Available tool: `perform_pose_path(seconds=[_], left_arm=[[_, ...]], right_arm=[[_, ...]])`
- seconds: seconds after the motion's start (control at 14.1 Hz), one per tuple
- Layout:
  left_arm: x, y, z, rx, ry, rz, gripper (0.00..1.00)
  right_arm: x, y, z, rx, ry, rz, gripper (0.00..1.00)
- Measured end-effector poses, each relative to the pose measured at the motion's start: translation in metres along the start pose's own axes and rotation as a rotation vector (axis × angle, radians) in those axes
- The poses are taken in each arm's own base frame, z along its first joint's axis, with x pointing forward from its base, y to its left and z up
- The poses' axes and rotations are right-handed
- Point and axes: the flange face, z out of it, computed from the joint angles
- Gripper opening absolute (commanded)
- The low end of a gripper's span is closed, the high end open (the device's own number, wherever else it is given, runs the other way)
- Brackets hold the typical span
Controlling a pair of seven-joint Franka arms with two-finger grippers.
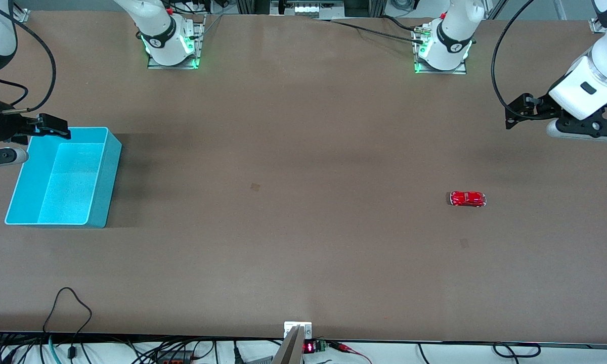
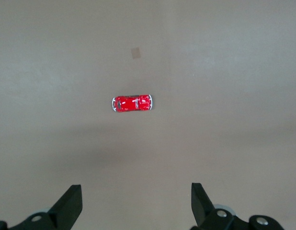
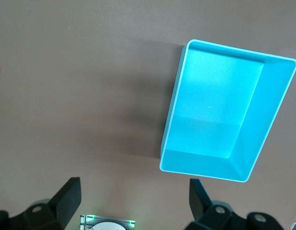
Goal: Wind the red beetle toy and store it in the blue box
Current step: 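Move the left gripper toward the red beetle toy car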
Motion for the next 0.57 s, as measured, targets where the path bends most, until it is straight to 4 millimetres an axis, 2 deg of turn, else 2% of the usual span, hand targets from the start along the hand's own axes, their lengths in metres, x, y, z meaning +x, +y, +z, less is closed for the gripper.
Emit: perform_pose_path(seconds=[0.57], left_arm=[[-0.0029, -0.0035, 0.0005, -0.001, -0.023, -0.007, 1.00]], right_arm=[[-0.0004, -0.0003, 0.0003, 0.001, -0.004, 0.000, 1.00]])
